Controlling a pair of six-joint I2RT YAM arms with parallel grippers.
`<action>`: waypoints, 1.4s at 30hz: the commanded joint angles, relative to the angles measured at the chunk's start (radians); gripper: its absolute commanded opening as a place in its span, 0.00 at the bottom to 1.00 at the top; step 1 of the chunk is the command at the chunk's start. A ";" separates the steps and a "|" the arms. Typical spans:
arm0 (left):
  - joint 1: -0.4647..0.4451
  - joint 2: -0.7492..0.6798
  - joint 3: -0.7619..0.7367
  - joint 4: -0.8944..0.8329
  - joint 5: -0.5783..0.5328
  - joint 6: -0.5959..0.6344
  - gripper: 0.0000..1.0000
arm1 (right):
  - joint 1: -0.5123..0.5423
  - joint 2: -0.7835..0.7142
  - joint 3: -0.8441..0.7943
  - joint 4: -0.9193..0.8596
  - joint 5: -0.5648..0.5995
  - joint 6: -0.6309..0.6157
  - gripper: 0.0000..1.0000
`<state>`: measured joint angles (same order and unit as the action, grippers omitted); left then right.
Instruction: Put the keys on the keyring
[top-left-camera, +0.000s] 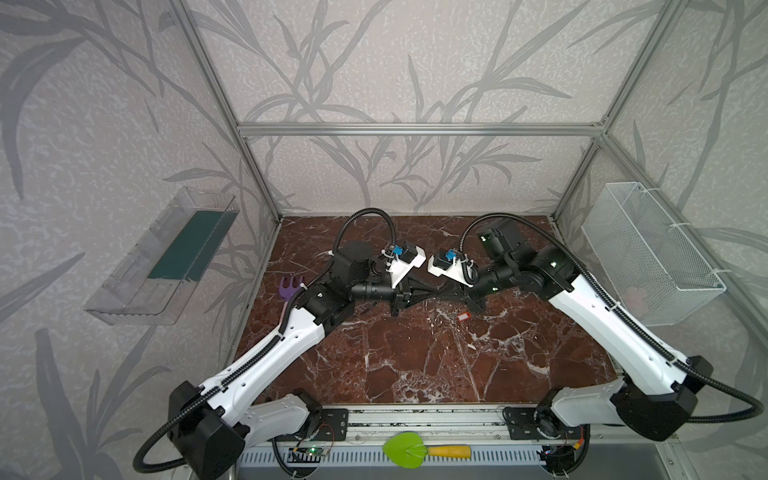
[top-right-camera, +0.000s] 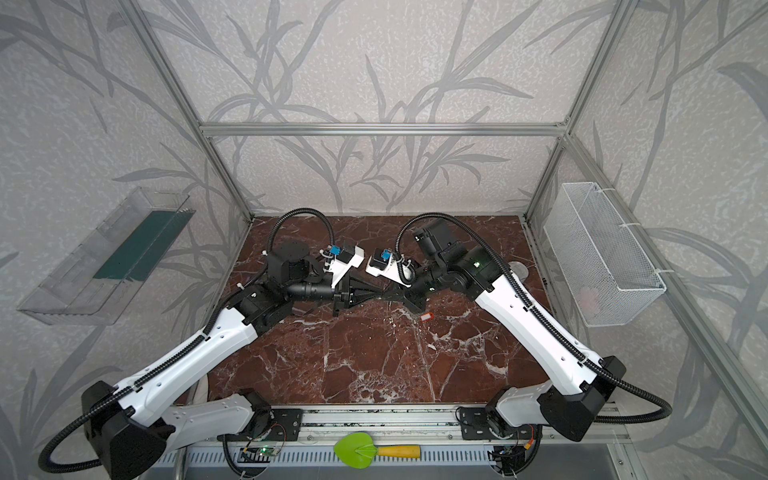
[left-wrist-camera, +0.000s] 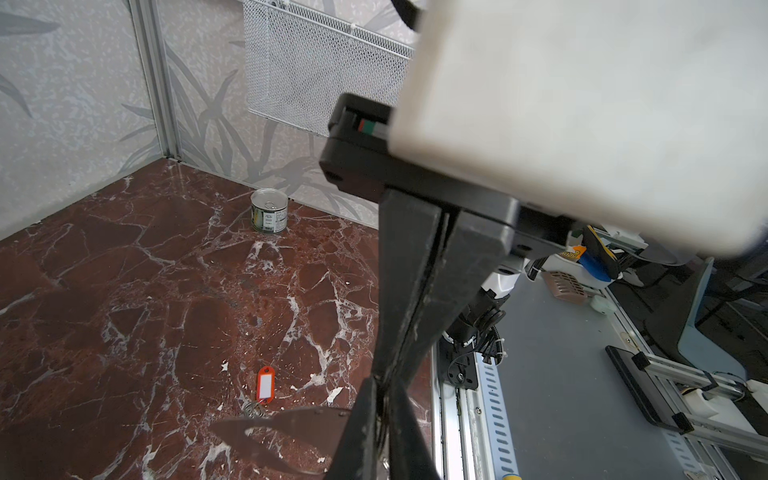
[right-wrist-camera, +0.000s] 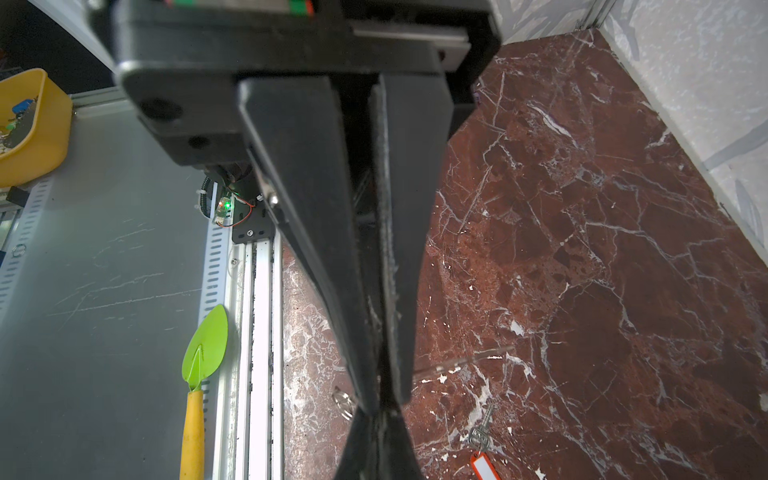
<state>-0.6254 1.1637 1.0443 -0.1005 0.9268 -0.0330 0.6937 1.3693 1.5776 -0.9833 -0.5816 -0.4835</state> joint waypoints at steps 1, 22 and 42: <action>-0.007 0.015 0.013 -0.041 -0.003 0.027 0.05 | -0.007 -0.049 -0.008 0.075 -0.065 0.023 0.00; -0.011 -0.037 -0.119 0.399 -0.105 -0.138 0.00 | -0.089 -0.178 -0.173 0.291 -0.130 0.182 0.33; -0.011 0.012 -0.098 0.579 -0.006 -0.248 0.00 | -0.113 -0.202 -0.241 0.398 -0.112 0.214 0.19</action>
<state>-0.6346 1.1763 0.9260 0.4061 0.8886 -0.2531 0.5850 1.1755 1.3392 -0.6243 -0.6823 -0.2817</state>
